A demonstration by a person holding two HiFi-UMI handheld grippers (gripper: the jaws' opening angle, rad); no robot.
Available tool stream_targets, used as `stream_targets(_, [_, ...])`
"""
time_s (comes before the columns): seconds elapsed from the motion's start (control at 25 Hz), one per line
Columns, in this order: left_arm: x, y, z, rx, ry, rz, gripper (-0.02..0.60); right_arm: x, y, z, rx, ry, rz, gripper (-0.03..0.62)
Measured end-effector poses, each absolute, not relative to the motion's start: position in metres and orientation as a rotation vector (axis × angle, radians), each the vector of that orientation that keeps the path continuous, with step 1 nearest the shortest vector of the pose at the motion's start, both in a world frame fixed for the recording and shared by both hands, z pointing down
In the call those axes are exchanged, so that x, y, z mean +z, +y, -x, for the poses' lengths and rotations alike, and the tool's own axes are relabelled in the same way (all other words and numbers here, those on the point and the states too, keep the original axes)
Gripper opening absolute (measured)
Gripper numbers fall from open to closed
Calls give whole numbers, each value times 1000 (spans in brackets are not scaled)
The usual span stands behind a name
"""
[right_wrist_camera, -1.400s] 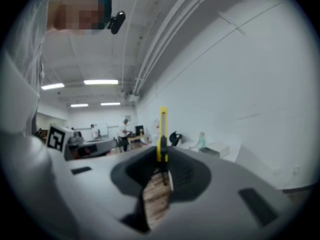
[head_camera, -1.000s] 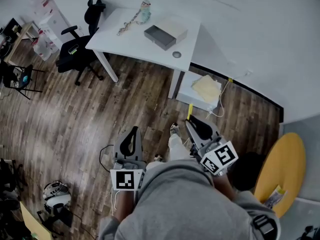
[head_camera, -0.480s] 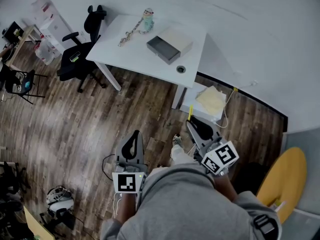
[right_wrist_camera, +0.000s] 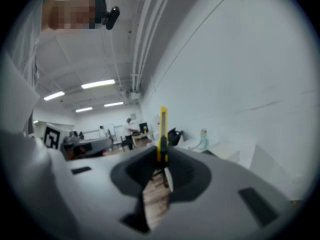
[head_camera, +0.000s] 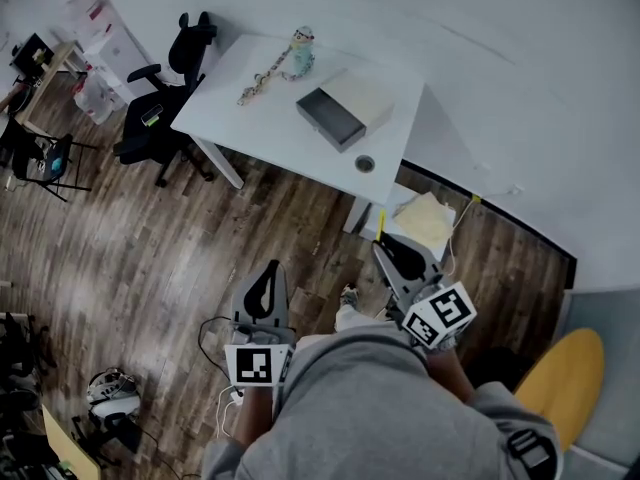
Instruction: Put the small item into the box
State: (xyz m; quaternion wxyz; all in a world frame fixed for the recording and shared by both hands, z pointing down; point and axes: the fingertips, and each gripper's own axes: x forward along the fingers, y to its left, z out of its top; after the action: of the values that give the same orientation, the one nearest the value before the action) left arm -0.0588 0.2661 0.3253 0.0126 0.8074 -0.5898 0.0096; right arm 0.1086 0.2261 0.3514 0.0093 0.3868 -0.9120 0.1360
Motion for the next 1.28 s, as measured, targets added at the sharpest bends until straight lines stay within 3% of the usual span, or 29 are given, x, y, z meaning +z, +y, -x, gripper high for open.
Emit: stream_targets(1.28, [331, 140, 1, 78, -1876, -2532, 32, 372, 96, -164, 478, -2855, -1151, 88])
